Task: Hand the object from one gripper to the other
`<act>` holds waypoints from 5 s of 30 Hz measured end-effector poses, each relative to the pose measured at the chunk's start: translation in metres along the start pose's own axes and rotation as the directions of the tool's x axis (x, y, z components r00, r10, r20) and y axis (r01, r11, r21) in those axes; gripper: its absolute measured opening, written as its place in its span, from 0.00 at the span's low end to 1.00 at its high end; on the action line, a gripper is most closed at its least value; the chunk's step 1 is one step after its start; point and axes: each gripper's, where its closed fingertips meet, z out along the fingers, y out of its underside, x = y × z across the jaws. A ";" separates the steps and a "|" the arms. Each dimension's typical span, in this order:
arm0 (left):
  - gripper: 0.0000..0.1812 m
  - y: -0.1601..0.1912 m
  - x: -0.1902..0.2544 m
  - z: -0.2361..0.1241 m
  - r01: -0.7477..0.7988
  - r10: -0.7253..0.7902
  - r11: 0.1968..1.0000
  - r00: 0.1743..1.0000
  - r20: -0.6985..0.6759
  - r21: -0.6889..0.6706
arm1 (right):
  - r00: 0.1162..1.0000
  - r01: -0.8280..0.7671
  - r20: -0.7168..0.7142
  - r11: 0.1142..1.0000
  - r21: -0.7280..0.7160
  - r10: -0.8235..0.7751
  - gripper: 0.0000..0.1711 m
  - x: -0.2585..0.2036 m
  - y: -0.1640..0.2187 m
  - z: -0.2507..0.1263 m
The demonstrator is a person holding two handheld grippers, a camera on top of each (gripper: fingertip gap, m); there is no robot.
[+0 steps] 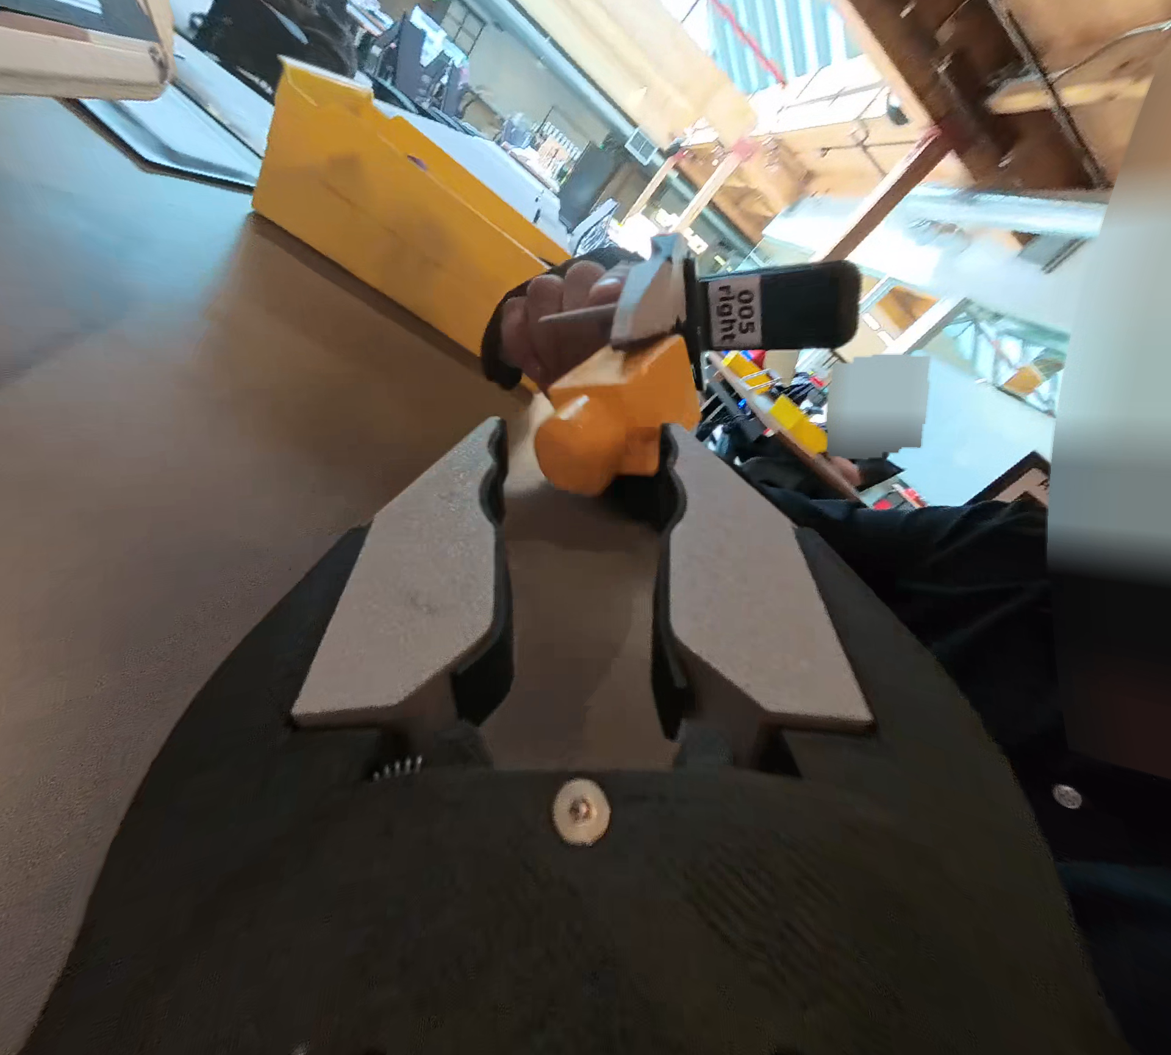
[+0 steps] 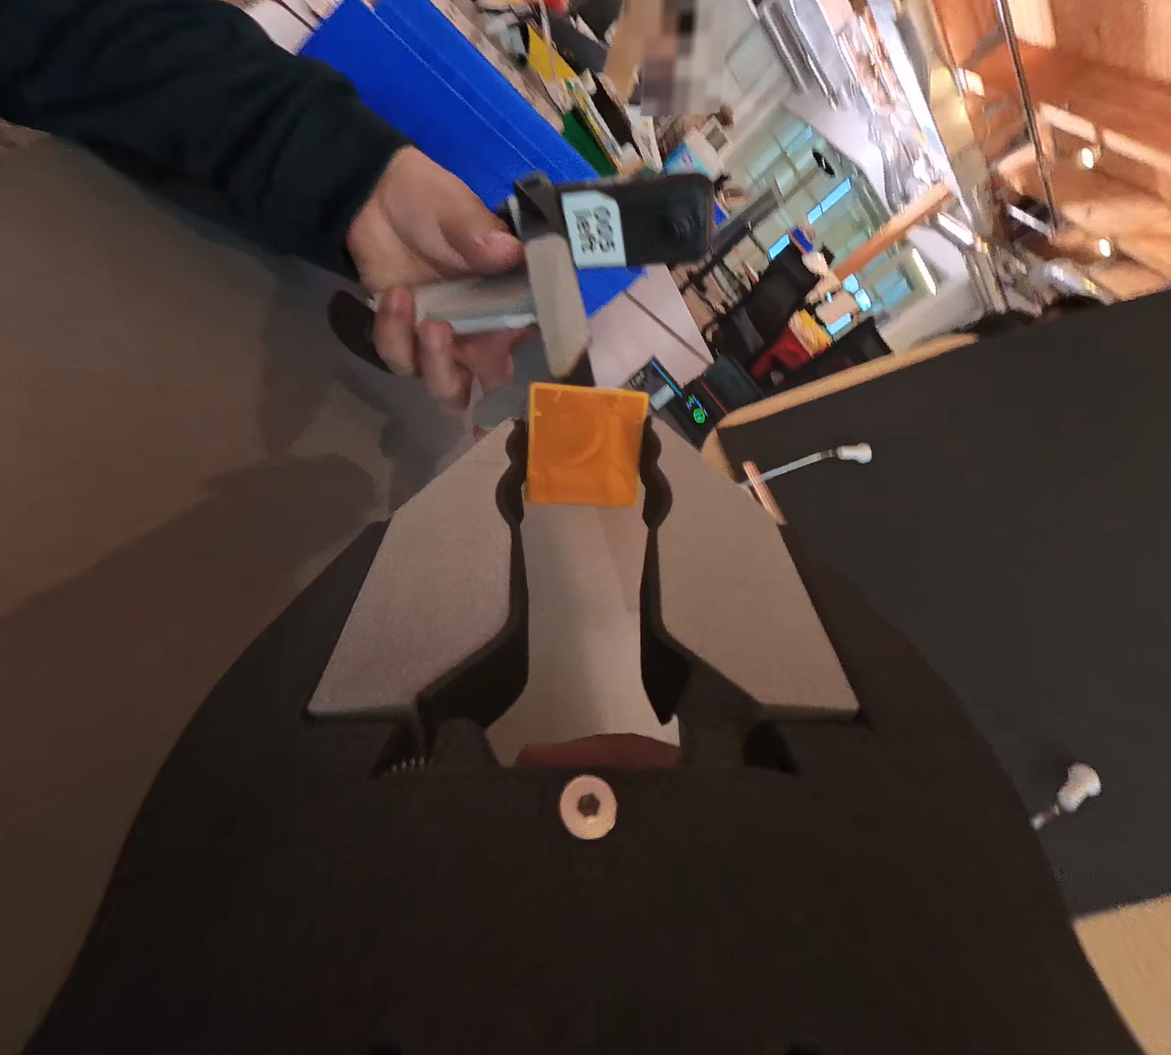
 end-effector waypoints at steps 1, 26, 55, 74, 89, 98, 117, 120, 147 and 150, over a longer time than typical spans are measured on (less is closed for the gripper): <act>0.25 0.000 0.003 0.001 0.010 -0.010 1.000 1.000 -0.027 0.006 | 1.000 0.018 0.012 0.999 0.028 -0.018 0.19 -0.002 -0.003 0.000; 0.18 -0.017 -0.015 -0.003 -0.747 0.920 -0.099 -0.320 0.225 -0.657 | 0.611 -0.774 0.180 0.629 -0.068 0.771 0.35 0.010 0.035 0.000; 0.42 -0.014 -0.037 -0.003 -0.215 0.196 0.977 0.902 0.385 0.006 | 0.513 0.643 0.001 0.384 -0.663 -0.858 0.00 0.018 0.058 0.027; 0.23 -0.058 -0.033 -0.043 -0.452 0.348 0.887 0.790 0.506 0.095 | 0.941 0.323 0.059 0.829 -0.456 -0.334 0.03 -0.041 0.076 0.034; 0.22 -0.009 -0.040 -0.005 -0.667 0.935 -0.082 -0.309 0.174 -0.740 | 0.689 -0.719 0.051 0.691 -0.078 0.723 0.29 -0.001 0.022 0.021; 0.19 0.004 -0.054 0.006 -0.673 0.952 0.007 -0.221 0.210 -0.739 | 0.658 -0.745 -0.092 0.629 -0.222 0.747 0.19 -0.003 0.068 0.032; 0.41 -0.008 -0.057 -0.012 -0.522 0.553 0.824 0.658 0.512 -0.220 | 0.967 -0.254 -0.063 0.931 -0.263 0.246 0.19 0.017 0.074 -0.010; 0.42 -0.006 -0.052 -0.009 -0.461 0.482 0.871 0.733 0.480 -0.170 | 0.997 0.016 -0.062 0.927 -0.376 -0.042 0.19 0.014 0.086 -0.013; 0.25 0.009 -0.013 0.014 -0.584 0.623 0.782 0.726 0.289 -0.220 | 0.933 0.249 -0.192 0.932 -0.264 -0.304 0.21 0.000 0.048 0.007; 0.25 -0.018 -0.025 -0.008 -0.749 0.794 0.572 0.402 0.456 -0.334 | 0.996 -0.037 -0.087 0.968 -0.249 0.016 0.22 -0.009 0.060 0.003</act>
